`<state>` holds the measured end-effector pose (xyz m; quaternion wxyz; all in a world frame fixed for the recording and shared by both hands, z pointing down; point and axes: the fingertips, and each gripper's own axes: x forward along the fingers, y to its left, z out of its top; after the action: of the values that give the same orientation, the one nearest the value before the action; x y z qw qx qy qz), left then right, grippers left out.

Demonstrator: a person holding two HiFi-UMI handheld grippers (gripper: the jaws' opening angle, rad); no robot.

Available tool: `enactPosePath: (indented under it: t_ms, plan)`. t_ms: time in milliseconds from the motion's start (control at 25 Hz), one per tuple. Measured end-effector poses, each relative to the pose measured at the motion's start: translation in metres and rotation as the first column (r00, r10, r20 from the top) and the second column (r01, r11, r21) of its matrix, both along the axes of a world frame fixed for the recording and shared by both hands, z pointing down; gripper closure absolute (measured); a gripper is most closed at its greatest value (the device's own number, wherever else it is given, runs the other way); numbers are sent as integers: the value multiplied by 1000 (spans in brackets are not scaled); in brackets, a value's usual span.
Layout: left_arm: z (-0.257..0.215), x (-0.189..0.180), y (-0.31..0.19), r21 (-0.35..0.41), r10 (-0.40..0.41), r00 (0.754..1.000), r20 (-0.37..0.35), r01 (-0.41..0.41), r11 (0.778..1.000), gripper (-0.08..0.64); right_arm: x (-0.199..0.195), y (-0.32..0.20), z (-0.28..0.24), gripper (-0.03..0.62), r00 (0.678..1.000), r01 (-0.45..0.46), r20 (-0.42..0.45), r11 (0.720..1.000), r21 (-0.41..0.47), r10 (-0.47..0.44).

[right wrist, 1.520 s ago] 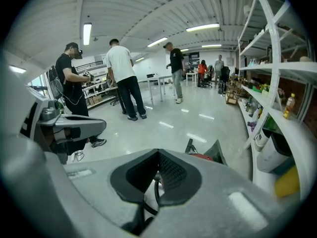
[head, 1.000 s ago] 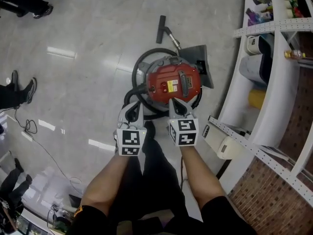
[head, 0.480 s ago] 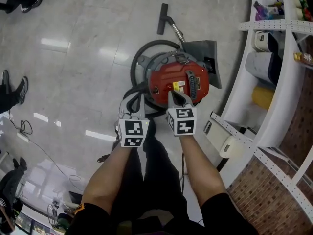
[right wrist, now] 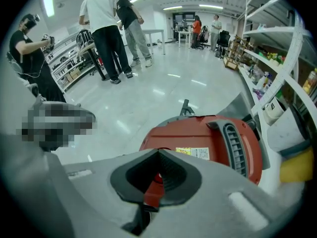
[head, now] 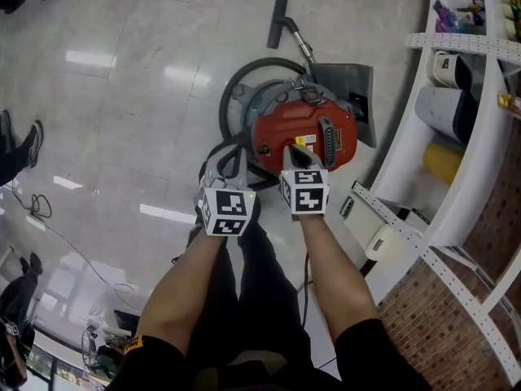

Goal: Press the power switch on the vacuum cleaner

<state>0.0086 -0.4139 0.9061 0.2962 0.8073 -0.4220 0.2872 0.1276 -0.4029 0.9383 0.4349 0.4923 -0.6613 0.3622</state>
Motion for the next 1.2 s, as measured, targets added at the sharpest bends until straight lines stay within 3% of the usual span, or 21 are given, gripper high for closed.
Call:
enactPosePath:
  t_ms: [680,960,1200]
  plan:
    - [1,-10,-10,-17,-21,1000,-11,21,1000,545,-3,-10,11,600,1000,7,-20,1000,-21,-7]
    - [-45,-10,-17,33,-27,999,26,26,999,545,-4,-15,-50,600,999,-51,22,995,90,49]
    - [-108,6,-7,54,-23,999,-31,25,998,545,-12,4,-122,600,996,-61,71,983,176,49]
